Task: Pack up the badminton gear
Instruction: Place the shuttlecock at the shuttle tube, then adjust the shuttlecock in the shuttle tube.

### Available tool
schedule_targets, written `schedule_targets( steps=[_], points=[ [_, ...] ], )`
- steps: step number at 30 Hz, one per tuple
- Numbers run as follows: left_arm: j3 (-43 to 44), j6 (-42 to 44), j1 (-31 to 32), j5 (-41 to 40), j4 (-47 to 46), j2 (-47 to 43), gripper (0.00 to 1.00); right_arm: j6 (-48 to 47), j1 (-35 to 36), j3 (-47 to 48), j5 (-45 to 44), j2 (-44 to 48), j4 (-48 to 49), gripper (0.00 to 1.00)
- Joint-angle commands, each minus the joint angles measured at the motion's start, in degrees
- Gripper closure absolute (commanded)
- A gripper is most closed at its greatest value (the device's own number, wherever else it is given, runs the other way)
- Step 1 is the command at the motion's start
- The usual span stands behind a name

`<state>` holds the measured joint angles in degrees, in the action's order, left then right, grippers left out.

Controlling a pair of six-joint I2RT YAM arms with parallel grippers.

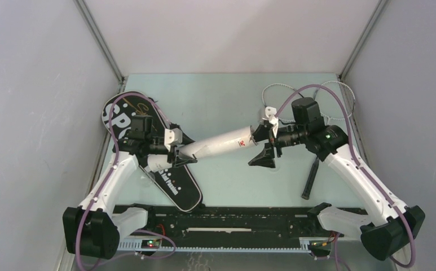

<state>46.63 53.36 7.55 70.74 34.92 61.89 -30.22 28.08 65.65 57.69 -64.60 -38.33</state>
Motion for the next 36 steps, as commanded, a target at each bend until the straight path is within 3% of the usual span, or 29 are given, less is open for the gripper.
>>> schedule_targets(
  steps=[1,16,23,32,36],
  points=[
    [4.77,-0.72,0.09,2.17,-2.17,0.23,0.64,1.14,-1.88,-1.45,2.34,2.81,0.23,0.09],
    [4.09,0.68,0.09,-1.56,-2.31,1.6,0.64,-0.9,-9.04,-1.98,3.82,6.32,-2.2,0.1],
    [3.96,1.26,0.46,-6.85,-2.53,2.85,0.64,-1.11,-10.59,-2.01,-0.99,6.43,-3.14,0.11],
    [6.04,-6.5,5.07,-16.67,-9.24,7.2,0.64,3.98,-14.86,-3.36,-6.8,5.35,-2.48,0.12],
    [9.74,-10.19,7.88,-21.89,-10.52,11.81,0.65,6.44,-16.65,-4.23,-13.59,5.49,-2.1,0.13]
  ],
)
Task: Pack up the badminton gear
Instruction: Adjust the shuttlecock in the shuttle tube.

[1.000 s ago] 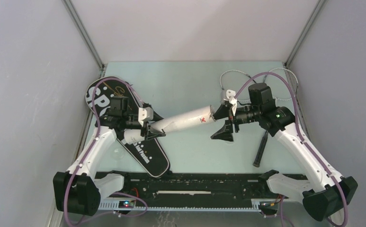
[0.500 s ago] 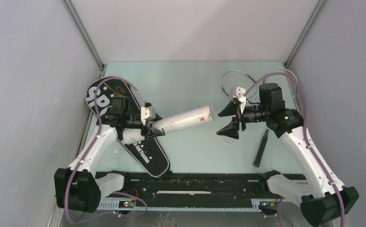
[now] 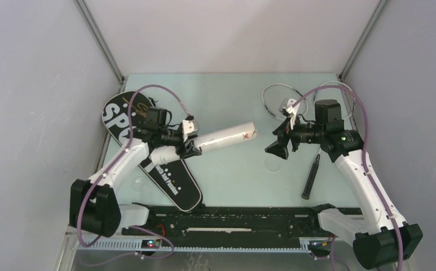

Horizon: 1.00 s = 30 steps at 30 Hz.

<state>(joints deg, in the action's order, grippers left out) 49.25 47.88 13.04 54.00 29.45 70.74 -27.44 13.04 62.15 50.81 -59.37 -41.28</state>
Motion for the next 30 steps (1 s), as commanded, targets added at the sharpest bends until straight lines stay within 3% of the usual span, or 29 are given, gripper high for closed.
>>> schedule_targets(
  steps=[1,19,30],
  points=[
    [8.06,-5.58,3.26,-6.09,-5.24,4.2,0.65,4.2,-2.36,-1.0,-8.02,0.23,0.88,0.13],
    [18.77,-20.93,13.84,-24.87,-13.98,21.67,0.66,3.46,-8.72,-6.01,-18.17,-0.67,-2.48,0.13],
    [18.86,-17.41,16.99,-25.5,-14.77,26.08,0.64,3.23,-8.91,-7.22,-18.66,-2.69,-1.73,0.13]
  ],
)
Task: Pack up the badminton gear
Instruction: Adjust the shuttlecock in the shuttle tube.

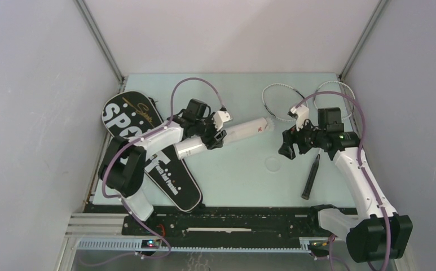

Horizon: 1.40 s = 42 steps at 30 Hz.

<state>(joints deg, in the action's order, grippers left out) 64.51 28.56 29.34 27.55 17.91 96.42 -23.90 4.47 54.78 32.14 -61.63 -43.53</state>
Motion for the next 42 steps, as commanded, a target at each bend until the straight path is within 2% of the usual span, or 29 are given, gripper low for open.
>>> schedule_targets(
  steps=[1,7,22,26,31,36,42],
  points=[
    [3.6,2.55,0.78,1.2,-3.23,0.68,0.64,-0.31,-0.34,0.15,0.08,-0.68,0.56,0.13],
    [4.68,6.33,1.48,2.79,-2.3,3.5,0.63,-0.2,-0.34,-0.56,-0.25,-0.81,1.55,0.14],
    [5.31,8.88,1.57,6.91,-3.69,6.11,0.62,1.33,-0.34,-1.87,-7.73,-3.13,5.92,0.15],
    [5.51,9.01,1.58,6.69,-3.85,6.38,0.62,3.97,-0.78,-0.07,-7.15,-9.0,9.02,0.08],
    [5.78,7.61,1.54,5.69,-4.57,6.63,0.62,10.17,-3.37,2.57,-1.95,-18.54,16.28,0.05],
    [5.78,6.86,1.58,5.33,-4.56,6.67,0.62,14.24,-3.96,7.25,-0.7,-26.55,21.29,0.05],
    [5.74,6.78,1.68,5.37,-4.34,6.6,0.62,15.11,-3.94,16.25,-0.31,-36.47,20.28,0.04]
  ],
)
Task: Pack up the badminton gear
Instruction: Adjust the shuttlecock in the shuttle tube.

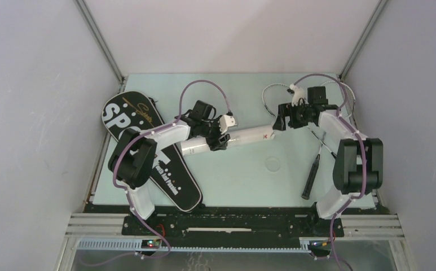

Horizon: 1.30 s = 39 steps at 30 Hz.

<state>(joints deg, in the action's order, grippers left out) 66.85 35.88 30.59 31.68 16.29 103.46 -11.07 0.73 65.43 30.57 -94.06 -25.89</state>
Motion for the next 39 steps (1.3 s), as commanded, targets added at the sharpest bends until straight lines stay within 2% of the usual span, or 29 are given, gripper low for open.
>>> schedule_targets(
  steps=[1,7,20,30,39],
  points=[
    [3.41,-0.61,0.44,1.27,-2.7,-0.44,0.62,2.33,-0.01,6.67,1.04,-5.43,2.64,0.05],
    [3.54,-0.99,0.44,1.35,-2.82,-0.37,0.62,3.37,0.23,12.4,2.98,-13.24,-0.9,0.06],
    [4.75,-4.04,0.39,0.4,-3.76,0.68,0.63,2.54,-0.23,12.53,15.66,-17.04,-5.37,0.16],
    [6.01,-6.06,0.44,0.69,-4.18,1.57,0.63,6.23,-5.64,11.17,29.06,-19.01,-3.96,0.14],
    [8.28,-3.64,0.7,3.91,-0.52,2.75,0.63,8.09,-5.78,11.02,30.05,-20.87,-1.72,0.13]
  ],
)
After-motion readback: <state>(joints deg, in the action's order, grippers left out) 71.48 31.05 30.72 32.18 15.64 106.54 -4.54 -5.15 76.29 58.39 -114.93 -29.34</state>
